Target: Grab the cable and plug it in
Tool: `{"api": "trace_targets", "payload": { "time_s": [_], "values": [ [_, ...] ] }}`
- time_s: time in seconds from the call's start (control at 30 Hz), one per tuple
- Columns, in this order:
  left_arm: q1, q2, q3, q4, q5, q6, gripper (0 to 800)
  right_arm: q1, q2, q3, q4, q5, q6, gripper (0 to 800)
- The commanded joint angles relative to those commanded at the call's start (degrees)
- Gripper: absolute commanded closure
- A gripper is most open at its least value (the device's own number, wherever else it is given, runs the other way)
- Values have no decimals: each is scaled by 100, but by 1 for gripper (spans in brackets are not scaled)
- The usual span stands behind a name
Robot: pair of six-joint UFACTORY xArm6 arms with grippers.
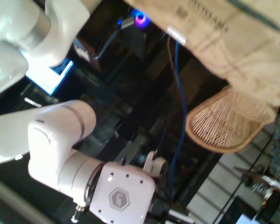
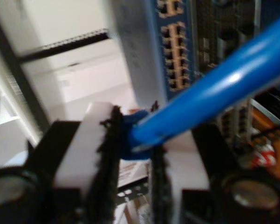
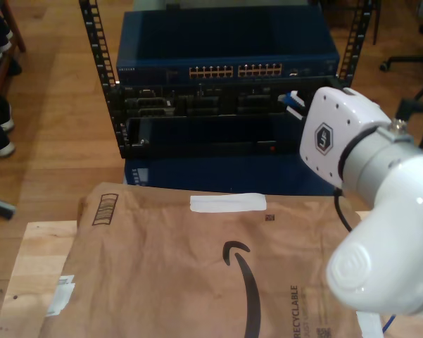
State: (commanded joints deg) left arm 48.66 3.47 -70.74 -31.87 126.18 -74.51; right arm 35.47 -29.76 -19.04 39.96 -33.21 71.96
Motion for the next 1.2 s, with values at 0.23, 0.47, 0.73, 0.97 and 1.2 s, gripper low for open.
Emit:
{"api": "trace_targets", "payload": {
  "time_s": [0.23, 0.47, 0.73, 0.97, 1.2],
  "values": [
    [791, -448, 624, 1204, -26, 1890, 3, 79, 492, 369, 35, -1336, -79, 798],
    [1468, -1310, 1811, 2752, -1152, 2945, 3, 149, 1204, 316, 211, -2251, -396, 798],
    [2171, -1688, 3033, 3560, -2154, 3692, 3, 246, 1714, 264, 782, -2919, -993, 798],
    [2787, -2040, 3807, 4088, -2664, 4475, 3, 413, 1890, 53, 1029, -3095, -1090, 798],
    [3200, -2453, 4484, 4193, -3420, 4677, 3, 404, 2092, -211, 1178, -3095, -1134, 798]
  ]
}}
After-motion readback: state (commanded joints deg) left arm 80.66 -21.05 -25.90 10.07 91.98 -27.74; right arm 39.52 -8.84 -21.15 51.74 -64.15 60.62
